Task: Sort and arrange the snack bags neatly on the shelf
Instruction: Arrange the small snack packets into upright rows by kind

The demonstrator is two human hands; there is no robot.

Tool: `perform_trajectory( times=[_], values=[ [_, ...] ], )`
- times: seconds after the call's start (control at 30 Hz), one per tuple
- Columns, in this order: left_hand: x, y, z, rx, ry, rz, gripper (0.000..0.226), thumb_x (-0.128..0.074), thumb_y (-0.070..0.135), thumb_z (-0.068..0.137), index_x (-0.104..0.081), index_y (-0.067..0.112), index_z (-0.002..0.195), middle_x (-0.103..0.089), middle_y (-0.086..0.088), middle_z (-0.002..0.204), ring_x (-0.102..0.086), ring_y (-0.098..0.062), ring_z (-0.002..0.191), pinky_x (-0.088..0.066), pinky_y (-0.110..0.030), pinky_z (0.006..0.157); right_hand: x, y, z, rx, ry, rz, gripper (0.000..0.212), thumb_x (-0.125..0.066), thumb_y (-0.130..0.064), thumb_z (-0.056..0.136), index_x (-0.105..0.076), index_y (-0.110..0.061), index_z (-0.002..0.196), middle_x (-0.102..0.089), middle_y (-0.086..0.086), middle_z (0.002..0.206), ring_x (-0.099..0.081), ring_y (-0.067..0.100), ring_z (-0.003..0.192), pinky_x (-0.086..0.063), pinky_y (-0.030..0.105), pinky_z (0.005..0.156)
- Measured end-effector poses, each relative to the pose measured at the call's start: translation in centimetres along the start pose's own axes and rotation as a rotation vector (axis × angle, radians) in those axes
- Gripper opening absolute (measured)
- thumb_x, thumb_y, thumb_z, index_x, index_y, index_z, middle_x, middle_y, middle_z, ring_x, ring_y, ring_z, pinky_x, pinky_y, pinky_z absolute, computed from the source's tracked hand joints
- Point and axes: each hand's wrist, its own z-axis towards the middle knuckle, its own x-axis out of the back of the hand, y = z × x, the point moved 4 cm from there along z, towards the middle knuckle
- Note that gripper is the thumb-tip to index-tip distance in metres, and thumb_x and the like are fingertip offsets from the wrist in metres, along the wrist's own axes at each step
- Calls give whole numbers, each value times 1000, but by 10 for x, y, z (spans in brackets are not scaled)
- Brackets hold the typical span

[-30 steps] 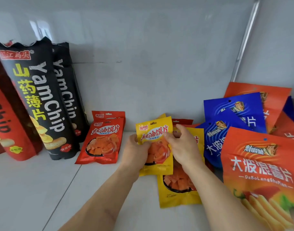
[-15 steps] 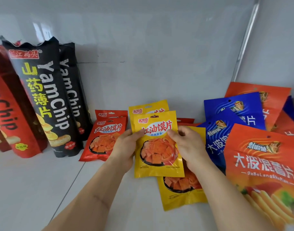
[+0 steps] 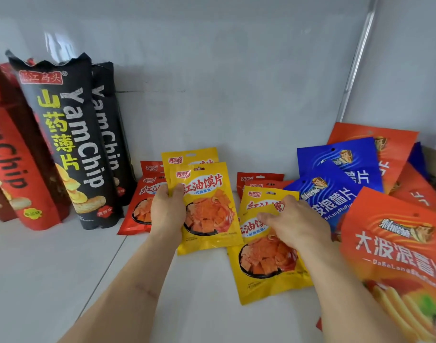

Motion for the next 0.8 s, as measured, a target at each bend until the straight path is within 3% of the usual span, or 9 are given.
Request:
perform_trajectory(
  times=[0.2,0.33,0.43,0.57,0.63,0.73,0.8],
  values=[
    [4,-2,0,-6,35,42,17,-47,33,103,-60,26,94,-70,0,96,-68,-26,92,-57,-51,86,-10,-2,7,17,-37,207,55,-69,-44,88,-50,-14,130,-61,7,126,-60,29,113,-46,34,80],
    [7,-2,2,-4,84,45,19,-47,34,103,-61,23,97,-69,1,96,-67,-24,92,-57,-51,86,-5,4,15,88,-39,536,30,-68,-29,92,-68,-2,106,-70,11,105,-66,30,96,-51,39,80],
    [10,-1,2,-12,130,15,21,-47,35,103,-62,20,106,-68,1,100,-65,-21,93,-56,-44,83,2,11,16,77,-73,761,21,-66,-33,93,-71,-13,96,-71,2,100,-64,10,86,-49,25,68],
    [17,1,1,-57,219,-35,24,-47,34,103,-60,13,101,-64,2,88,-60,-20,81,-47,-34,65,4,24,24,67,-66,865,17,-66,-43,90,-69,-26,90,-68,-9,94,-60,7,90,-44,30,81],
    [19,1,2,-76,239,-43,25,-47,34,103,-59,12,101,-62,3,86,-58,-18,79,-45,-30,60,6,26,25,71,-60,930,22,-66,-45,89,-70,-25,95,-70,-9,94,-61,5,90,-46,27,76],
    [10,-1,-2,-31,168,-69,32,-50,43,100,-62,17,115,-68,4,104,-64,-17,98,-56,-38,82,4,17,24,128,-55,1007,18,-67,-41,90,-73,-24,90,-74,-11,88,-65,-1,84,-47,19,69],
    [0,-2,-7,2,79,-110,29,-51,44,100,-65,22,114,-70,6,107,-66,-19,103,-56,-44,91,-1,9,23,149,-15,1024,14,-68,-36,90,-72,-25,84,-73,-13,84,-65,-3,79,-48,16,66]
  ],
)
